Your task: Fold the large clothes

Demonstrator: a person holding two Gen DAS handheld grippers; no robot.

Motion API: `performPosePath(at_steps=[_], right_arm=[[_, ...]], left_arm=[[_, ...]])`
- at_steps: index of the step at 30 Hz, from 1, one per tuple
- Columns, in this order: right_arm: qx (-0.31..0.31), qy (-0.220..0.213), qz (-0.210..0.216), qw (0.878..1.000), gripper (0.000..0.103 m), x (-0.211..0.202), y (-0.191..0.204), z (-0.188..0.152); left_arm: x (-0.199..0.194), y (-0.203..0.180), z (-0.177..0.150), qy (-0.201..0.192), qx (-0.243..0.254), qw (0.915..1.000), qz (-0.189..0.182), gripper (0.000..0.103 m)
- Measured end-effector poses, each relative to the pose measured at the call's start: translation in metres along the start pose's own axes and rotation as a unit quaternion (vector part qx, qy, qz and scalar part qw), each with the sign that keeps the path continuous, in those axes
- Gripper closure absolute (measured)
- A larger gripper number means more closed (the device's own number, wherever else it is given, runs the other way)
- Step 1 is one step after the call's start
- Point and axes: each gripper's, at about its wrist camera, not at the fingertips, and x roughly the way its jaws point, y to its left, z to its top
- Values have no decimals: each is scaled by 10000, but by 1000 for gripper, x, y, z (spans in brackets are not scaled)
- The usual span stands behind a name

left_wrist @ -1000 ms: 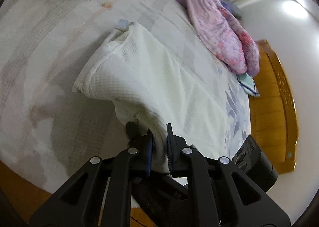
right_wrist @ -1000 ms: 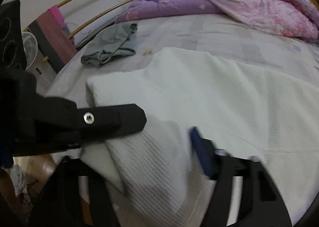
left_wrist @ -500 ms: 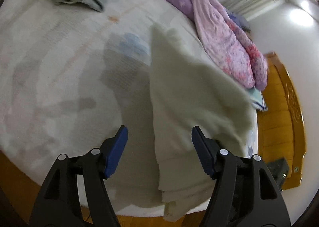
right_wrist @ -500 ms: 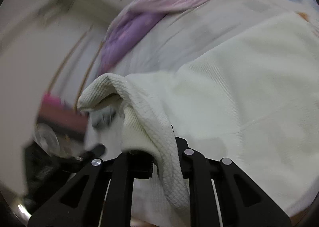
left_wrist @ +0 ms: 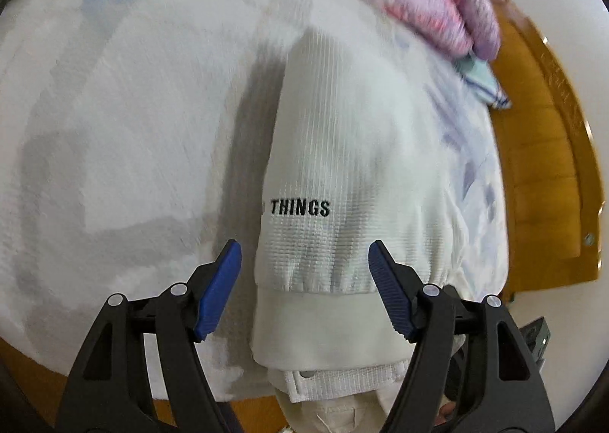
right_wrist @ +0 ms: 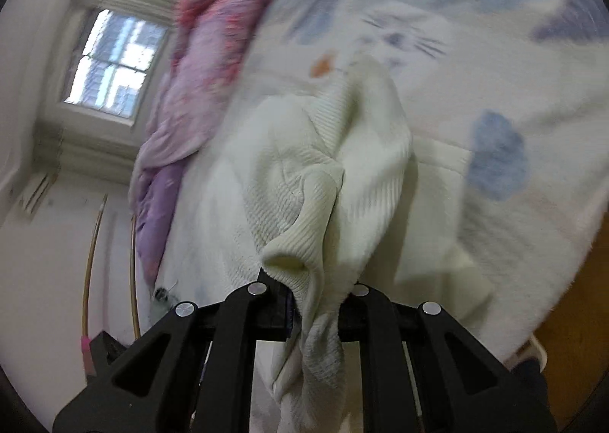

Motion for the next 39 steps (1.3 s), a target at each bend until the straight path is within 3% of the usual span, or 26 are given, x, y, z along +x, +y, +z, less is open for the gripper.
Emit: performPosePath(at_steps=[3,6,8,13,15,17,21,22,23,27,34,35,39], right_arm=[[-301,31,126,9995,93,-7,9,3],[-752,-70,253,9968,93,-18,25,6],[-966,-92,14,9953,93,-16,26,12],[-288,675,-609,9954,87,20,-18,16],[-341,534,-724,9954,85,7,-19,15],[-480,401,-972,9933,70,-7,-22,13],[138,582,-971,9935,51,-9,-55,17],[262,610,-1012,9926,38,-8,-60,18],[385,665,-973,9923,31,-6,-64,19],[1162,1072,-122,9873,31,11,-88,18],[1284,1199,146,9843,21,23,-86,19],[1321,1244,208,9832,21,24,-85,19],[1481,1359,467,9785,20,33,-82,15]], left_arm=[[13,0,-4,99,-9,9999,71,32],[18,-1,-6,5,-80,10000,36,25],[19,-5,-6,-2,-67,10000,14,22],[35,-4,-11,143,-54,9994,299,22],[40,-1,-14,224,-90,9992,316,22],[41,2,-18,200,-112,9992,315,20],[51,3,-20,270,-204,9990,286,20],[53,2,-21,256,-206,9990,304,18],[53,4,-24,270,-198,9990,292,17],[60,11,-32,423,-94,9988,246,15],[69,17,-33,331,-313,9989,94,13],[69,16,-34,354,-287,9989,49,27],[64,6,-34,335,-303,9990,-39,43]])
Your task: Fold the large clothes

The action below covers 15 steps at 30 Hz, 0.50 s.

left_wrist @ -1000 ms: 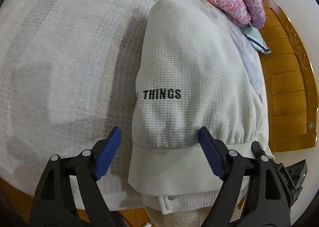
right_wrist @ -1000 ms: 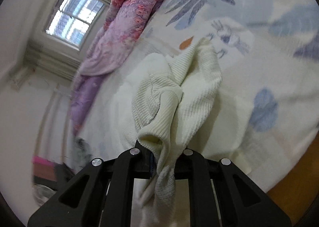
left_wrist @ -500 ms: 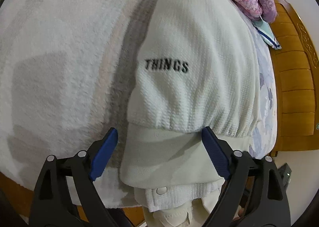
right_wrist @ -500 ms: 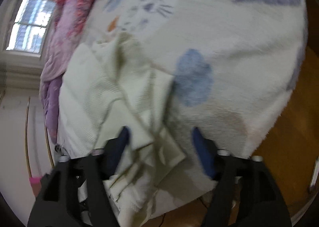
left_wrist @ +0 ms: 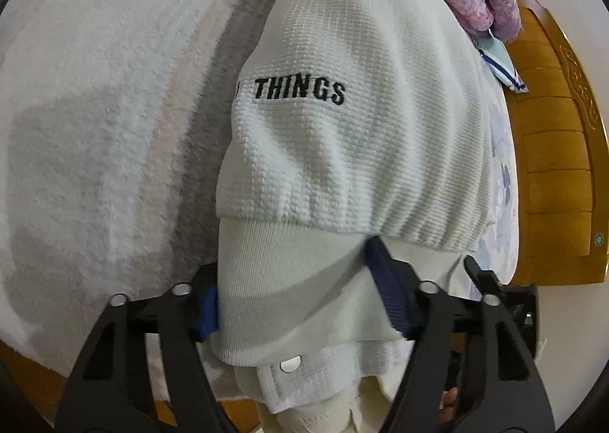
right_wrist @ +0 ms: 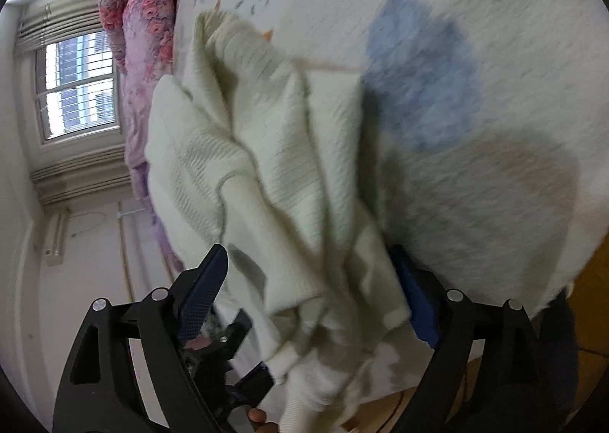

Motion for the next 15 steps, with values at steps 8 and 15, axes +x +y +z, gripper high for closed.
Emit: performPosePath(at_steps=[8,15], right_arm=[[536,-220,218,9981,19,-7,-12,-7],[1077,-210,528,9926,14,0,-19,-7]], left_arm=[[-36,-13,21,-47,-403,9934,-1077,78],[-46,-45,37,-71,-292,9894,-1419,79]])
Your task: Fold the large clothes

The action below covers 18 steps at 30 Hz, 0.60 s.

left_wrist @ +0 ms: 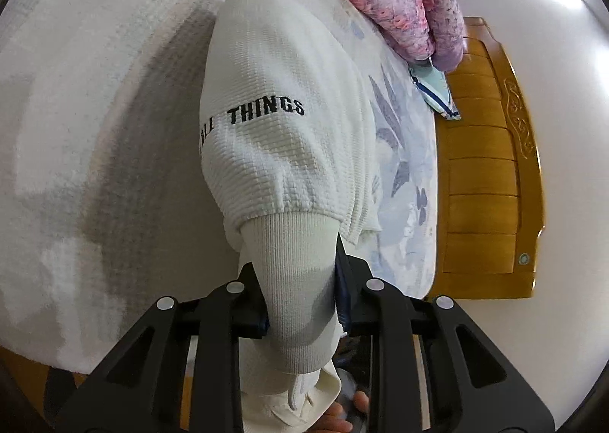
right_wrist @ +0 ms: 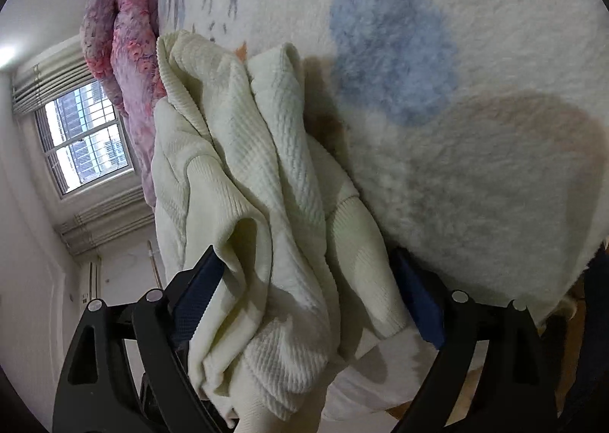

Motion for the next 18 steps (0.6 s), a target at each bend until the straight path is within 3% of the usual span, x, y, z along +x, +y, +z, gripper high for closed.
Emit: performPosePath(at_steps=[4,7,9,12,14,16,18], right_arm=[[76,264,319,9991,13,18,8,4],[-213,449,419,9979,15,30,18,13],[-302,510,313,9977,21,35,16,18],[-463,515,254,9973,41,31,16,17],[-645,466,169,9967,64,24,21,14],[-947,412,-15,9947,75,20,36,10],[-1416,359,-218,9890,79,11,58,2]], left_arm=[[-8,7,1,44,85,9999,50,79],[-2,14,0,184,288,9989,328,79],[3,26,-3,242,335,9976,556,78],[12,43,-8,277,238,9956,865,70],[16,48,-10,254,107,9942,1044,68],[18,39,-9,287,239,9922,1188,69],[14,22,-9,264,573,9892,1323,73]])
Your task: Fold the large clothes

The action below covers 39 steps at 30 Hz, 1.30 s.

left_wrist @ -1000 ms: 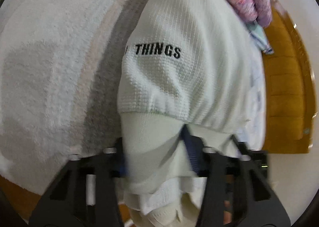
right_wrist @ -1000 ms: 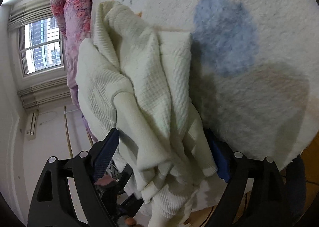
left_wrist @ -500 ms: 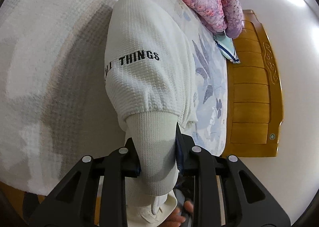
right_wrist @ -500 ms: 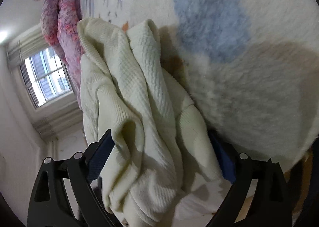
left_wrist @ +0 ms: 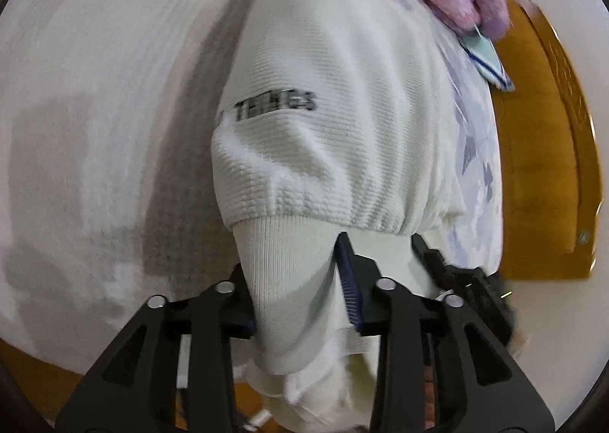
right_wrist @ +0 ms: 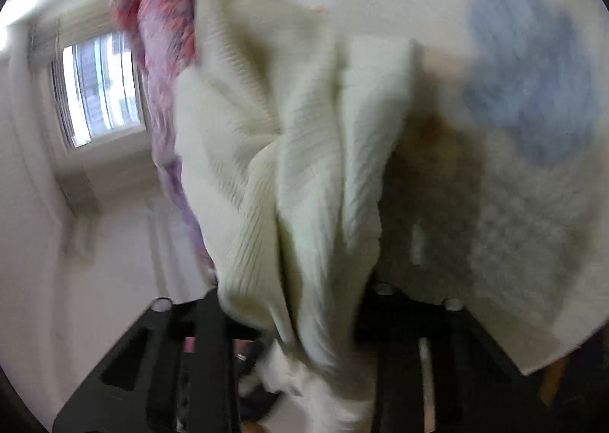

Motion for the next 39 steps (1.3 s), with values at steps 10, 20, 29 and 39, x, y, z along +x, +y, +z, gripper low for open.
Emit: performPosePath(at_steps=[10,20,29,39], right_arm=[[-1714,130,275,9847,80,-13,172,-2],[-2595,640,754,9607,80,88,322,-83],[-3083,806,1468,9364,80,245,439,-193],[-3494,937,2498,8982,80,414,526,-294]], left_arm=[[-96,-62,51,-750,484,9960,56,78],[-242,4,121,-1744,272,9843,17,78],[-389,144,214,-2588,205,9657,-28,78],[-525,273,305,-4046,653,9121,111,78]])
